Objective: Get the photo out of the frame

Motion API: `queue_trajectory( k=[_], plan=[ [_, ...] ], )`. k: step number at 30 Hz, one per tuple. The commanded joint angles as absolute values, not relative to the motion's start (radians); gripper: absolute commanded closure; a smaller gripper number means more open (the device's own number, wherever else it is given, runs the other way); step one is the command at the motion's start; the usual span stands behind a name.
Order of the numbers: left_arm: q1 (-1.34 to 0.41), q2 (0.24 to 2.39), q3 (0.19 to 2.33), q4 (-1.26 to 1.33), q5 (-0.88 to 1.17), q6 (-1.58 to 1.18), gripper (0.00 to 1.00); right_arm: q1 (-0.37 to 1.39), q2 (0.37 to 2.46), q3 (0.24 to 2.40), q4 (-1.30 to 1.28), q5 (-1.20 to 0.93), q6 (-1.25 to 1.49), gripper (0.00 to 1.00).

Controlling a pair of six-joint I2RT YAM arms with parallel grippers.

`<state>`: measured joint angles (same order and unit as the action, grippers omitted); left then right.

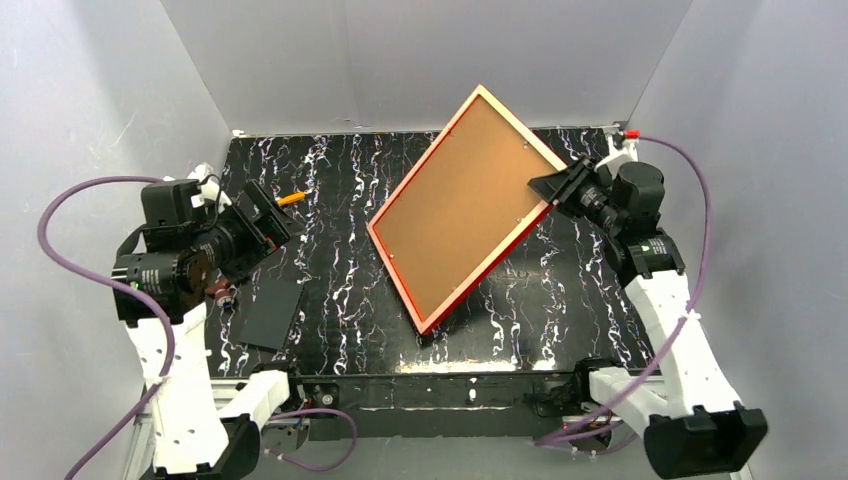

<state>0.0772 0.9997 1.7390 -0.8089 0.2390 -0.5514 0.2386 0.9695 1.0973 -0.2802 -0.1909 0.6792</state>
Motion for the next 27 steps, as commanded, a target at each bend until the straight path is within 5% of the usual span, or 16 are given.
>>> queue_trajectory(
  k=[1, 10, 19, 27],
  plan=[
    [0.078, 0.995, 1.619, -0.77, 0.401, -0.586, 0.02, 0.034, 0.982, 0.91, 0.002, -0.585, 0.836, 0.99],
    [0.015, 0.937, 1.28, -0.644, 0.526, -0.642, 0.02, -0.251, 1.084, 0.619, 0.195, -0.843, 0.82, 0.99],
    [-0.152, 0.87, 0.878, -0.519, 0.585, -0.726, 0.02, -0.258, 1.187, 0.423, 0.396, -0.773, 0.826, 0.99],
    [-0.169, 0.757, 0.722, -0.495, 0.596, -0.76, 0.02, -0.258, 1.311, 0.439, 0.261, -0.693, 0.806, 0.96]
  ],
)
